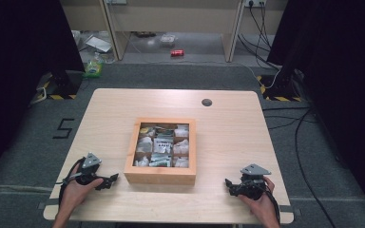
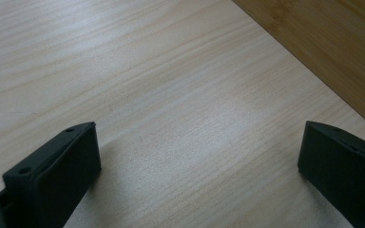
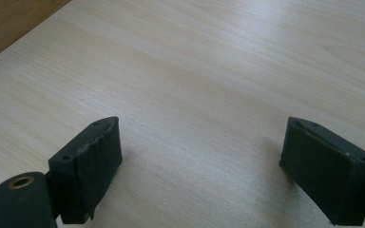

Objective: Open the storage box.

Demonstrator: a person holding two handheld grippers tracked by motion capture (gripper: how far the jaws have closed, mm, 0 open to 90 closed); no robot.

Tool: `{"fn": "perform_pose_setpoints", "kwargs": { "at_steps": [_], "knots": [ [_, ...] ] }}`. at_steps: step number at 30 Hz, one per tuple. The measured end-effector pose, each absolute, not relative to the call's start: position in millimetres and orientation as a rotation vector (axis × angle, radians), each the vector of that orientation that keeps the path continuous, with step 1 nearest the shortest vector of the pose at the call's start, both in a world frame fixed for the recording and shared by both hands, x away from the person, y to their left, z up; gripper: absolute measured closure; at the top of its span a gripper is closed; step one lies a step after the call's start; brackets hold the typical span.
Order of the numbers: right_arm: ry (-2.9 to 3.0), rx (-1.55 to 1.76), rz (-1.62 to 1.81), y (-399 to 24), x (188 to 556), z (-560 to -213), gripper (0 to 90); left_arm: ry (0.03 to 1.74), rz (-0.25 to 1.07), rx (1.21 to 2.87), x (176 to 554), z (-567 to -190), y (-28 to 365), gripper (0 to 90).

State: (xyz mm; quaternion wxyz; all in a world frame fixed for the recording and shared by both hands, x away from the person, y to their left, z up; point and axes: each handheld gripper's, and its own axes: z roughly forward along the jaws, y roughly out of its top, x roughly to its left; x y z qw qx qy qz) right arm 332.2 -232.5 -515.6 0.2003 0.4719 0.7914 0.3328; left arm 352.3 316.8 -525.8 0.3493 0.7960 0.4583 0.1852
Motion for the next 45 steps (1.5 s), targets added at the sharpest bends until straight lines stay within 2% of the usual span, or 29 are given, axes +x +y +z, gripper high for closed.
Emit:
{"fn": "perform_pose_setpoints", "kwargs": {
  "at_steps": [9, 33, 41, 45],
  "knots": [
    [2.213, 1.319, 0.93, -232, 332, -515, 14.2, 1.181, 0.478, 2.067, 353, -526, 317, 0.0],
    [2.206, 1.248, 1.081, -216, 322, -496, 25.3, 1.176, 0.473, 2.067, 353, -526, 317, 0.0],
    [2.22, 1.202, 1.129, -203, 319, -490, 28.2, 1.157, 0.457, 2.033, 348, -522, 312, 15.9],
    [2.227, 1.181, 1.145, -198, 317, -488, 29.4, 1.118, 0.448, 2.024, 342, -517, 305, 15.3]
  ]
}}
